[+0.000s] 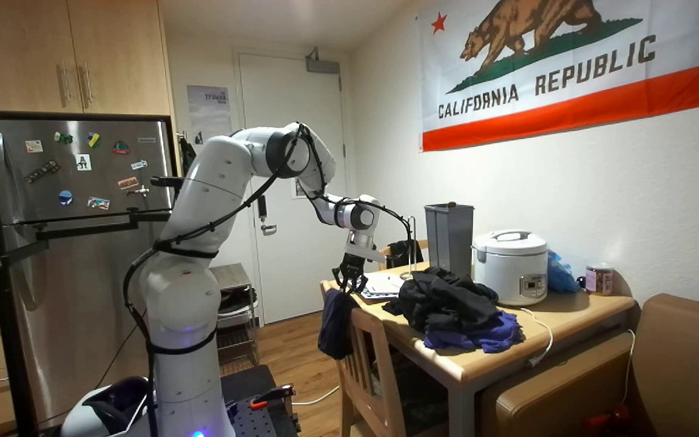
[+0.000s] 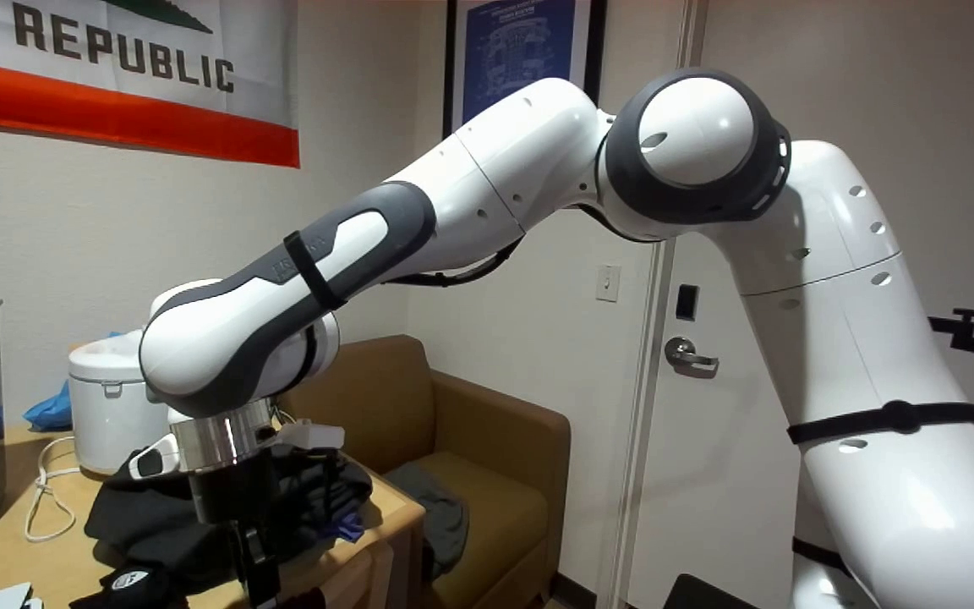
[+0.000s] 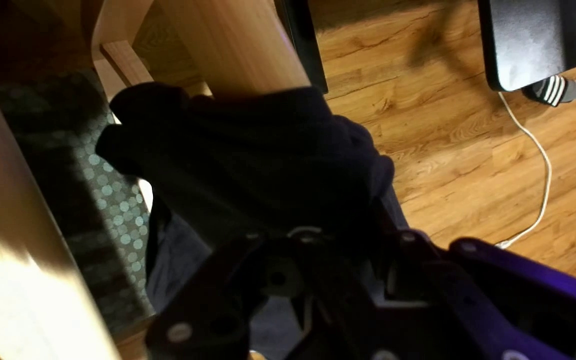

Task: Remove the clothing from the backrest of the chair and place them on the table

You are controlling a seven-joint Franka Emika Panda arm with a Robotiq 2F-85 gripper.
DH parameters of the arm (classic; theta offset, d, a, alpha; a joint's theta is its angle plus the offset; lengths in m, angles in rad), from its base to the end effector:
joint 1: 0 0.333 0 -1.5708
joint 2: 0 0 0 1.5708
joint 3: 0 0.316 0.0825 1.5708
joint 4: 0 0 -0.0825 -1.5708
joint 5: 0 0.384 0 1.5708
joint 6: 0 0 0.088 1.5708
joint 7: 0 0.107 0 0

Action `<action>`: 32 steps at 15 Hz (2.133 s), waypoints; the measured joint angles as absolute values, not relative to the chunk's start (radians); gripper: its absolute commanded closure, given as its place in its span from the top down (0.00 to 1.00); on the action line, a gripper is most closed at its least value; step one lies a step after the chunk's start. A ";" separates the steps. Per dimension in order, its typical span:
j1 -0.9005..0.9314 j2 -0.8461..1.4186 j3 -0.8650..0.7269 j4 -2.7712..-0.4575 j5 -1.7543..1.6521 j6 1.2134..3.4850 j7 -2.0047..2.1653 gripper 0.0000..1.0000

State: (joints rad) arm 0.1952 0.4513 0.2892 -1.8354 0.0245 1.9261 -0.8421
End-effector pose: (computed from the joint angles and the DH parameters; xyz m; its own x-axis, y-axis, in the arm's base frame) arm 0.5358 0.2739 0.2710 0.2376 0.9643 -0.1171 0.9004 -0.2638 -0.3458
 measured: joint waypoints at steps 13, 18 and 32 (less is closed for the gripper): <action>0.172 0.224 0.255 -1.859 0.021 1.932 -0.791 0.03; 0.172 0.123 0.238 -1.862 0.002 1.932 -0.752 0.03; 0.176 -0.176 0.225 -1.870 -0.224 1.922 -0.597 0.03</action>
